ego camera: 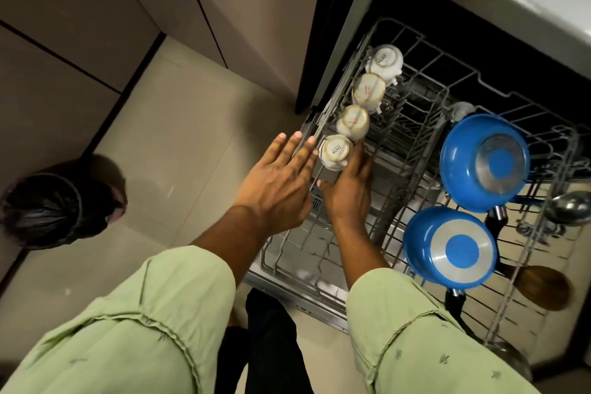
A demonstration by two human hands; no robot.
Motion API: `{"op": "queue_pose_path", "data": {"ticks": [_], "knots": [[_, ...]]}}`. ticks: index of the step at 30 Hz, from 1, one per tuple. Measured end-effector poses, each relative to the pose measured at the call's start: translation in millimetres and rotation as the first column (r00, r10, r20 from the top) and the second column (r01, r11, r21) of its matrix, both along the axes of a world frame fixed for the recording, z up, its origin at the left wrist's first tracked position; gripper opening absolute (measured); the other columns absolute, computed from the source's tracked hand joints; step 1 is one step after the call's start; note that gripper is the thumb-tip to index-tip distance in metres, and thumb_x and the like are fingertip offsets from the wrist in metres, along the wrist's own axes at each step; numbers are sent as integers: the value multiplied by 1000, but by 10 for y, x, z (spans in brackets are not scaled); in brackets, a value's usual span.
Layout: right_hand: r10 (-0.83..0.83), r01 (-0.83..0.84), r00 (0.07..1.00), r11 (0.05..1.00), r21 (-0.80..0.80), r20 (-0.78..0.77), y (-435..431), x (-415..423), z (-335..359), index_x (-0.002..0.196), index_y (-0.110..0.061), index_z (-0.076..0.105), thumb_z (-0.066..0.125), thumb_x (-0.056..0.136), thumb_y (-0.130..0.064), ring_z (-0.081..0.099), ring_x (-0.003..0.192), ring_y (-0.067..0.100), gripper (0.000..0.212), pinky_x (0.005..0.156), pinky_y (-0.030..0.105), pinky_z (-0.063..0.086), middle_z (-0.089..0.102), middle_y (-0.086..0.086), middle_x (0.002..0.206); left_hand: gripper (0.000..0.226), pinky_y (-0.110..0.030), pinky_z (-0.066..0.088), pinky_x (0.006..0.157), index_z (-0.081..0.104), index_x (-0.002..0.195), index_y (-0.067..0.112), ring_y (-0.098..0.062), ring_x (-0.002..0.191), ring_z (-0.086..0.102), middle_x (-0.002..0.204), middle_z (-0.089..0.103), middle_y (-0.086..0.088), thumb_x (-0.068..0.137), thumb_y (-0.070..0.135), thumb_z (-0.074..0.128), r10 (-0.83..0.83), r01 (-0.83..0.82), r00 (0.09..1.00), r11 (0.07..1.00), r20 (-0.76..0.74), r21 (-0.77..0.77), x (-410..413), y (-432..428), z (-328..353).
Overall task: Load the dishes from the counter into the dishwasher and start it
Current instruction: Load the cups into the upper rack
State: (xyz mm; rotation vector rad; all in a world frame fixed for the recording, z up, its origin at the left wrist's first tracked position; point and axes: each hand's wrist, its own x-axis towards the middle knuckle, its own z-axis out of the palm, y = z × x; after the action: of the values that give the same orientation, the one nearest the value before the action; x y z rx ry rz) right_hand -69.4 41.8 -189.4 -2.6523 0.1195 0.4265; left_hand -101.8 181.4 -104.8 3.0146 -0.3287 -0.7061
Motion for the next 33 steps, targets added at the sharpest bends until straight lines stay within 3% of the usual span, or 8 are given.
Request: {"op": "queue_pose_path", "data": {"ticks": [7, 14, 18, 24, 33], "knots": [[41, -51, 995, 993, -110, -94, 27, -358, 367, 154, -15, 18, 73, 85, -27, 37, 136, 30, 89, 103, 41, 44, 27, 14, 156, 74, -41, -16, 117, -13, 156, 12, -28, 151, -14, 163, -19, -9, 103, 48, 22, 50, -50, 995, 999, -86, 3, -132, -25, 62], [127, -149, 979, 979, -138, -157, 182, -677, 882, 143, -18, 40, 61, 93, -34, 38, 136, 25, 57, 107, 42, 38, 44, 6, 146, 68, -51, 3, 122, 11, 158, 17, -28, 152, 14, 167, 5, -6, 102, 42, 41, 179, -194, 966, 979, -186, -65, -396, 112, 428], [188, -209, 973, 963, -167, -136, 424, -810, 1253, 145, -18, 38, 57, 93, -45, 37, 137, 25, 61, 109, 43, 36, 43, 6, 147, 62, -52, 6, 123, 23, 156, 18, -28, 150, 19, 166, 10, -7, 101, 40, 42, 224, -243, 956, 967, -191, -79, -520, 382, 772], [262, -260, 965, 952, -163, -7, 1122, -819, 2014, 150, -17, 29, 51, 95, -48, 29, 142, 25, 67, 115, 41, 28, 34, 6, 154, 58, -53, 9, 122, 32, 153, 17, -28, 149, 22, 165, 13, -8, 101, 41, 43, 239, -247, 966, 966, -93, -82, -495, 1119, 1398], [219, -179, 940, 969, -168, 261, 2521, -331, 2894, 154, -15, 20, 46, 98, -47, 16, 149, 26, 69, 121, 43, 19, 25, 9, 160, 50, -55, 9, 122, 37, 150, 18, -29, 150, 20, 164, 16, -9, 102, 35, 41, 210, -183, 965, 968, 157, -170, -139, 2426, 2145]]}}
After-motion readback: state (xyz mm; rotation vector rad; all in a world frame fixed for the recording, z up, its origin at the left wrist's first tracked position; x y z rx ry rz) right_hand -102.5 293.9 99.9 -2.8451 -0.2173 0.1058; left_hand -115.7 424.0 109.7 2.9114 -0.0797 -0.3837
